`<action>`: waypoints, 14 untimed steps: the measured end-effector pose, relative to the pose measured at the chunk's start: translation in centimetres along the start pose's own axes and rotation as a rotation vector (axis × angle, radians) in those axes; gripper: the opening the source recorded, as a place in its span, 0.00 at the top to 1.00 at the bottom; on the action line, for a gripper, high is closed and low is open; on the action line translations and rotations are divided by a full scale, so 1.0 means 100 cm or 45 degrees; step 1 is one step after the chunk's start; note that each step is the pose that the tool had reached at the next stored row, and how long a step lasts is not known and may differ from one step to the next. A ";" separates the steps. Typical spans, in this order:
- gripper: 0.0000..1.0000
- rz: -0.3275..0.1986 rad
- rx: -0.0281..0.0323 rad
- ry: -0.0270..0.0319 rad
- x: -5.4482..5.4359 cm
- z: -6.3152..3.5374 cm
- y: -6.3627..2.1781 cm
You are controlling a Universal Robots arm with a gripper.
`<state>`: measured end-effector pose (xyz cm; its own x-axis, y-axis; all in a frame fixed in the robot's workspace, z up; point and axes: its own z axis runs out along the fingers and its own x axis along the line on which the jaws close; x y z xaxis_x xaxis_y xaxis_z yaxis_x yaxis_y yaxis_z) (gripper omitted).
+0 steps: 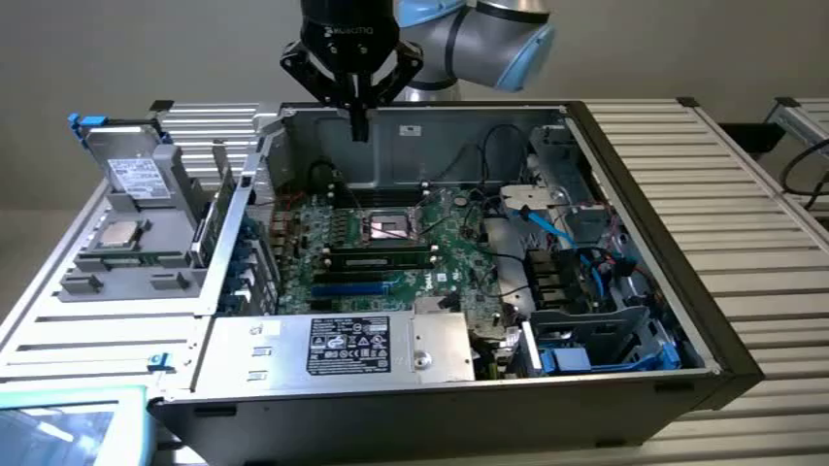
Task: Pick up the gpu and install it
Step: 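Reach for the gpu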
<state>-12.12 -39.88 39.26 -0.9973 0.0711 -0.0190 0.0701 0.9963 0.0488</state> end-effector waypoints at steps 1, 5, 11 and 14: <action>0.88 0.000 0.0000 0.0000 0.000 0.0000 0.0000; 0.88 0.000 0.0000 0.0000 0.000 0.0000 0.0000; 0.88 0.000 0.0002 -0.0005 0.000 0.0003 0.0007; 0.88 0.000 0.0005 -0.0011 0.003 0.0007 0.0030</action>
<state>-12.44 -39.55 39.20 -0.9973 0.0711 -0.0198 0.0701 0.9964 0.0484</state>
